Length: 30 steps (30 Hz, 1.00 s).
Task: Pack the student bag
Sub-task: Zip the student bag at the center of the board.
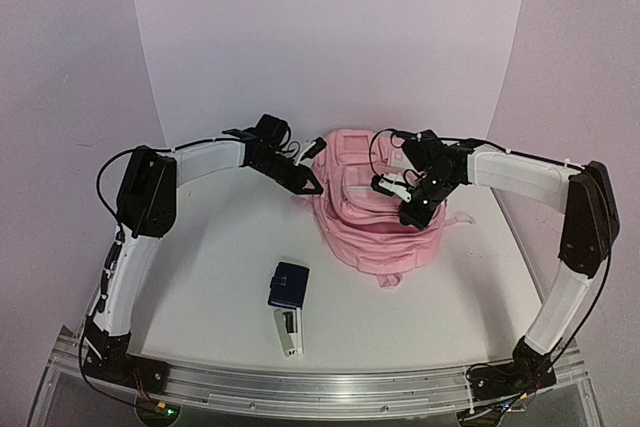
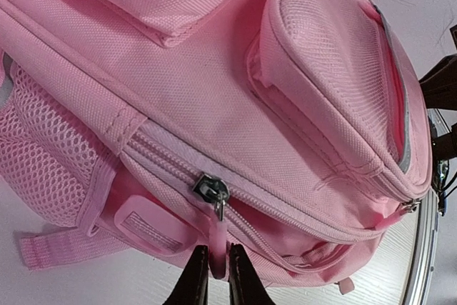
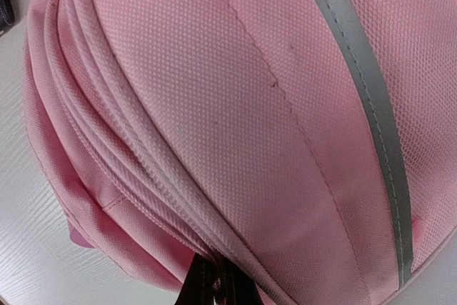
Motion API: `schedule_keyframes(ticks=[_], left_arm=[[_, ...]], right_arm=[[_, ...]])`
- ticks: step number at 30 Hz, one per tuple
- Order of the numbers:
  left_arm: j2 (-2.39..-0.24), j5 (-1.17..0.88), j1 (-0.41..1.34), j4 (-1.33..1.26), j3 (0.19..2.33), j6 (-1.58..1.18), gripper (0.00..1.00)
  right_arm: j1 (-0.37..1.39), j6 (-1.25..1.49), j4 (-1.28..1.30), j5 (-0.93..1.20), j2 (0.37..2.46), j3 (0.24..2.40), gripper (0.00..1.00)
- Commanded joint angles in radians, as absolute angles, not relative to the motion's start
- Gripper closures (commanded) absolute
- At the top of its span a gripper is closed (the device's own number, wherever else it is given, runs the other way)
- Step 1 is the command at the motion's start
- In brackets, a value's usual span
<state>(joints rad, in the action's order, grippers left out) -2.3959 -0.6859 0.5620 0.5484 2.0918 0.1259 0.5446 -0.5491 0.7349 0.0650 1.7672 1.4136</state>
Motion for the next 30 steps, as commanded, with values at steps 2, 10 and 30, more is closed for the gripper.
schedule_keyframes(ticks=[2, 10, 30], left_arm=[[-2.4, -0.711, 0.574, 0.523, 2.131, 0.13, 0.88], [-2.376, -0.657, 0.576, 0.548, 2.115, 0.134, 1.0], [-2.075, -0.386, 0.705, 0.5, 1.661, 0.262, 1.0]], right_arm=[[0.537, -0.506, 0.79, 0.055, 1.779, 1.435, 1.0], [0.537, -0.492, 0.789, 0.064, 1.781, 1.434, 1.0], [0.537, -0.342, 0.759, 0.157, 1.867, 1.479, 1.0]])
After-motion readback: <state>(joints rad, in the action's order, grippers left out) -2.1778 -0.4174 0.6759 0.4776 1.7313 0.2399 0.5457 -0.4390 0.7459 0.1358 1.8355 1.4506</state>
